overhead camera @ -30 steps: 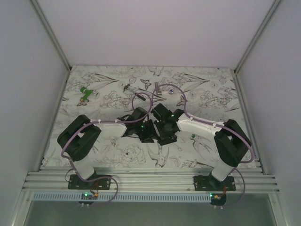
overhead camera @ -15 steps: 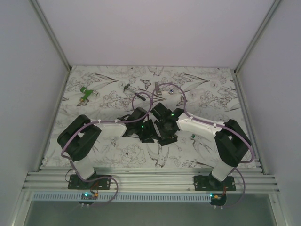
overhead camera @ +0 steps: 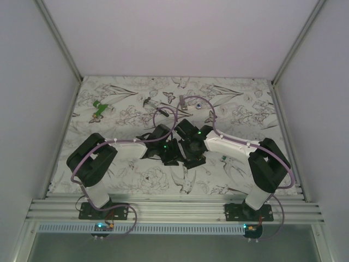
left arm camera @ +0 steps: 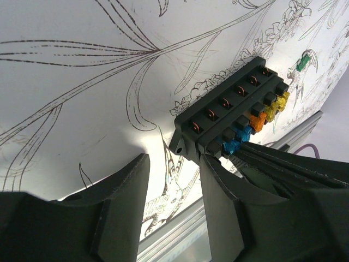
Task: Snap on the fuse box
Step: Install the fuse at the fuse box base.
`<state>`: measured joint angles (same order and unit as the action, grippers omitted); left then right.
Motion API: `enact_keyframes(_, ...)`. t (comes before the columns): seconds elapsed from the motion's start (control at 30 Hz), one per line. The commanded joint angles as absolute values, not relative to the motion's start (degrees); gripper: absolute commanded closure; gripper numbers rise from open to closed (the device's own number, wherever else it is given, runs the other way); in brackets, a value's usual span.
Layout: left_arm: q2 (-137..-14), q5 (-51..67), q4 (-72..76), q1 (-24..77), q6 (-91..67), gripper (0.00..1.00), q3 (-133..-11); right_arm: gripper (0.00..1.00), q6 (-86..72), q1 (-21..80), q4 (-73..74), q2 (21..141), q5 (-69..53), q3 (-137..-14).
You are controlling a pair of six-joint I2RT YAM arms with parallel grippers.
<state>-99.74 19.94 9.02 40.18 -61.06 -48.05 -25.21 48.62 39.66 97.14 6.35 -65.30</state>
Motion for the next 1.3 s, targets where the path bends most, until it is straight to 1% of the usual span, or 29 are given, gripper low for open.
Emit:
enact_keyframes(0.0, -102.1, 16.6, 4.0, 40.8, -58.9, 0.53, -47.6, 1.00, -25.7, 49.1, 40.4, 97.5, 8.0, -64.1)
enact_keyframes(0.17, -100.3, 16.4, 3.8, 40.7, -57.1, 0.52, -47.8, 1.00, -25.7, 49.0, 39.5, 96.2, 7.6, -62.9)
enact_keyframes(0.27, -98.9, 15.9, 3.8, 40.8, -52.6, 0.49, -48.0, 1.00, -25.4, 48.6, 38.6, 94.9, 6.4, -62.5)
enact_keyframes(0.33, -96.5, 12.8, 4.3, 41.3, -47.7, 0.48, -46.8, 0.99, -25.0, 47.9, 37.6, 94.1, 5.1, -61.9)
enact_keyframes(0.43, -92.5, 7.5, 10.1, 42.0, -39.1, 0.41, -40.9, 0.98, -24.3, 47.0, 36.1, 93.4, 2.8, -61.2)
enact_keyframes(0.5, -90.5, 6.5, 18.2, 42.2, -34.8, 0.34, -36.5, 0.97, -24.0, 46.6, 35.4, 93.2, 1.2, -60.8)
enact_keyframes(0.57, -90.2, 6.3, 22.6, 42.8, -31.2, 0.30, -34.3, 0.96, -23.8, 46.5, 35.0, 93.1, 0.5, -60.6)
enact_keyframes(0.73, -93.2, 4.6, 28.7, 46.6, -23.8, 0.27, -34.5, 0.96, -23.7, 46.5, 34.1, 92.7, -0.3, -59.6)
enact_keyframes(0.8, -94.5, 4.5, 30.3, 47.4, -23.7, 0.27, -34.8, 0.95, -23.7, 46.4, 33.8, 92.3, -0.5, -59.2)
enact_keyframes(0.97, -96.9, 3.7, 31.0, 47.5, -26.6, 0.35, -35.3, 0.94, -24.0, 46.4, 32.8, 91.9, -0.6, -58.2)
enact_keyframes(1.17, -97.4, 4.4, 31.1, 49.1, -27.6, 0.41, -35.7, 0.94, -24.0, 46.3, 31.8, 92.0, -1.4, -57.3)
enact_keyframes(1.27, -97.7, 3.7, 31.1, 49.6, -27.7, 0.52, -35.9, 0.94, -23.9, 46.3, 31.7, 91.8, -1.3, -56.6)
